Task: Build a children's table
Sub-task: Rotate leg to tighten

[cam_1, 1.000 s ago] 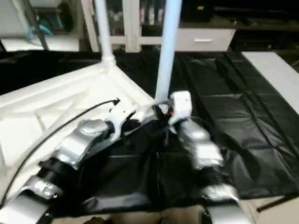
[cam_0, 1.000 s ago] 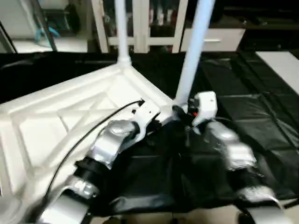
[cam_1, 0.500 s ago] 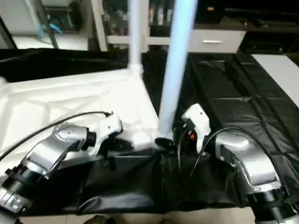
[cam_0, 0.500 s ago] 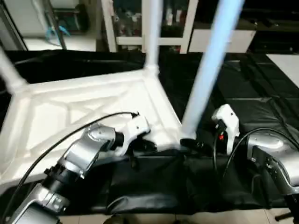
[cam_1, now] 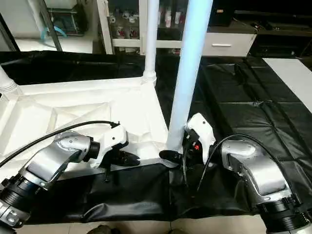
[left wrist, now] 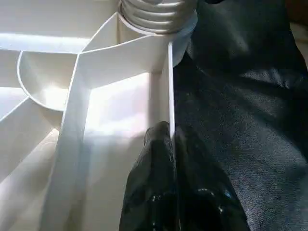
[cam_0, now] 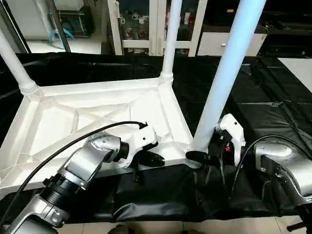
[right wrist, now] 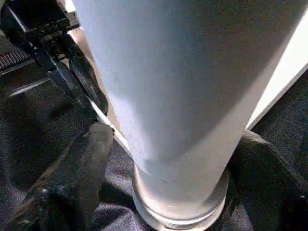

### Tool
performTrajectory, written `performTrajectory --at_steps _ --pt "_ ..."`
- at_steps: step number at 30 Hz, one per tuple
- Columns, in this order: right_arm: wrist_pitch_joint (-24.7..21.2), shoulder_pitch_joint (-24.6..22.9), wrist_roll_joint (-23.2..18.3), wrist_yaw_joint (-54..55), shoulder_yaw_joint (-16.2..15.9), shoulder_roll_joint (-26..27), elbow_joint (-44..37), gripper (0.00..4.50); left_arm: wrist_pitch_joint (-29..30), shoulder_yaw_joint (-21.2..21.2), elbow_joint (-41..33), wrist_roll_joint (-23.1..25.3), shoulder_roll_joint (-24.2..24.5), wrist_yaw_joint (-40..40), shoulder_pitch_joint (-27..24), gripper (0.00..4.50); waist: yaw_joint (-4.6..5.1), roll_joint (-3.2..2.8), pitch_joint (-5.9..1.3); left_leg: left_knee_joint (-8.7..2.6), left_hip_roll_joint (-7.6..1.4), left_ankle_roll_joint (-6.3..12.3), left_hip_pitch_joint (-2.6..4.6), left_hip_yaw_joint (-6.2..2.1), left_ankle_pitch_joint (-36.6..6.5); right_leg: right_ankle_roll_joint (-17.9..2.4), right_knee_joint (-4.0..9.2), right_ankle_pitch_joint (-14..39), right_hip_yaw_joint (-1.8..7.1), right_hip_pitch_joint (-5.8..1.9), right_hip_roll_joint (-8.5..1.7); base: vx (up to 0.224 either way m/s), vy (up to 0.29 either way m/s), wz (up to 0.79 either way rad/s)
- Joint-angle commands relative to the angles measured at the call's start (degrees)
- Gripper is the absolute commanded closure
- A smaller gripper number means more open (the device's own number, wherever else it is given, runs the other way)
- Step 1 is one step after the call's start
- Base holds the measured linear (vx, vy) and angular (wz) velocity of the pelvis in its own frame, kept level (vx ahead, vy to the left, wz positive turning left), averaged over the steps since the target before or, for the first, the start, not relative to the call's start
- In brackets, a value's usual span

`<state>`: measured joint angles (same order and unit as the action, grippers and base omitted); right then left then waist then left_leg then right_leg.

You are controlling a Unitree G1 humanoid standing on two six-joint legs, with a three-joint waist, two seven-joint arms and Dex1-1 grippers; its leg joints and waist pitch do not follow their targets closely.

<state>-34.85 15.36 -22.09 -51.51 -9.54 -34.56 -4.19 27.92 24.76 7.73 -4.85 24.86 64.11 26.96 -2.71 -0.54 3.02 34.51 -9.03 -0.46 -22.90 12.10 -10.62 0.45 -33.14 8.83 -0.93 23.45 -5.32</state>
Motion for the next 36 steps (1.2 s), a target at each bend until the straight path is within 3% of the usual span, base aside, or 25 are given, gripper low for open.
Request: performTrajectory --at_steps 1,14,17,20,22,25,26,28,29,30,32,34,36 --pt "-0.27 0.43 0.40 -0.39 -0.53 -0.65 0.19 1.08 -0.20 0.43 -2.47 -1.27 -0.35 1.23 0.33 4.50 0.10 0.36 -3.79 -4.83 -3.85 -0.51 2.28 -2.06 -15.16 -10.83 3.37 15.86 1.28 -1.64 -2.72 0.000 0.000 0.00" --pt "0.79 0.90 1.01 -1.44 -0.84 0.29 2.61 2.20 0.11 0.22 -2.38 -1.36 0.08 1.71 0.49 4.50 -0.05 0.48 -3.83 -4.66 -3.83 0.12 2.31 -2.01 -14.17 -11.28 3.24 15.65 1.20 -1.75 -2.73 0.000 0.000 0.00" --pt "1.28 1.43 1.43 1.04 -0.03 2.44 4.62 2.26 1.33 0.05 -1.53 -0.67 -0.33 0.18 0.80 4.50 0.16 0.55 -3.74 -4.71 -3.78 -0.23 2.29 -2.03 -14.93 -11.14 3.32 16.96 1.19 -1.60 -2.72 0.000 0.000 0.00" --pt "1.92 3.62 2.74 11.20 3.08 9.30 10.15 2.34 1.37 -2.15 3.81 1.92 -4.17 -8.38 2.72 4.50 0.90 0.55 -3.34 -4.81 -3.48 -2.11 2.45 -2.19 -19.87 -10.24 3.96 23.46 0.99 -1.06 -2.60 0.000 0.000 0.00" --pt "3.20 5.11 4.33 18.32 4.60 13.50 14.14 2.36 1.76 -4.07 7.87 2.84 -7.24 -14.31 4.64 4.50 1.53 0.43 -3.42 -4.86 -3.33 -4.23 2.65 -2.69 -23.03 -8.30 4.45 28.05 0.77 -0.87 -2.69 0.000 0.000 0.00" --pt "5.35 7.13 6.59 26.01 5.30 18.18 19.31 2.41 1.99 -5.62 12.19 3.13 -10.78 -19.39 6.85 4.50 2.02 -0.01 -3.50 -5.10 -3.24 -5.11 2.52 -3.06 -25.02 -6.92 4.66 28.45 0.59 -0.87 -2.60 0.000 0.000 0.00" --pt "6.37 7.93 7.30 28.26 5.43 19.68 20.98 2.41 1.95 -5.91 13.32 3.06 -11.79 -20.44 7.48 4.50 2.29 -0.13 -3.63 -5.07 -3.11 -5.30 2.54 -3.16 -25.73 -6.95 4.61 27.48 0.48 -0.90 -2.48 0.000 0.000 0.00" --pt "9.65 10.85 9.60 36.08 6.29 24.23 26.73 2.43 0.86 -7.24 17.26 3.20 -14.88 -24.96 9.47 4.50 3.13 -0.55 -3.65 -4.83 -2.87 -5.43 2.82 -3.06 -27.83 -7.56 4.90 27.76 0.46 -0.24 -2.44 0.000 0.000 0.00" --pt "10.09 11.26 9.92 37.08 6.43 24.76 27.52 2.44 0.70 -7.43 17.81 3.26 -15.26 -25.60 9.74 4.50 3.41 -0.16 -3.67 -4.79 -2.80 -5.42 2.80 -3.08 -28.11 -7.47 5.10 27.91 0.30 -0.41 -2.33 0.000 0.000 0.00" --pt "12.21 13.45 11.45 42.35 6.93 27.35 31.57 2.45 -0.58 -8.11 20.59 3.90 -17.03 -29.05 11.09 4.50 3.68 -0.19 -3.65 -4.92 -2.80 -5.02 2.43 -3.22 -28.07 -7.39 5.08 27.92 0.26 -0.71 -2.47 0.000 0.000 0.00" --pt "14.59 16.09 12.74 48.36 7.96 30.29 36.24 2.46 -2.14 -8.60 23.96 4.90 -18.96 -32.46 12.74 4.50 4.00 -0.17 -3.72 -4.64 -2.72 -4.49 3.03 -3.16 -29.03 -7.19 5.49 28.46 0.13 -0.37 -2.32 0.000 0.000 0.00" --pt "16.19 17.75 13.02 51.35 8.69 32.15 39.29 2.47 -3.21 -9.11 26.15 5.48 -20.18 -35.42 13.80 4.50 4.42 -0.29 -3.67 -4.65 -2.67 -4.31 2.99 -3.12 -29.56 -7.26 5.56 28.24 0.09 -0.15 -2.24 0.000 0.000 0.00" --pt "20.36 21.87 13.39 58.93 11.10 35.68 46.88 2.49 -5.50 -10.18 31.01 6.50 -22.68 -41.28 16.22 4.50 4.48 0.12 -3.78 -4.67 -2.72 -3.91 3.00 -3.01 -29.03 -7.47 5.46 26.75 0.11 -0.18 -2.21 0.000 0.000 0.00"
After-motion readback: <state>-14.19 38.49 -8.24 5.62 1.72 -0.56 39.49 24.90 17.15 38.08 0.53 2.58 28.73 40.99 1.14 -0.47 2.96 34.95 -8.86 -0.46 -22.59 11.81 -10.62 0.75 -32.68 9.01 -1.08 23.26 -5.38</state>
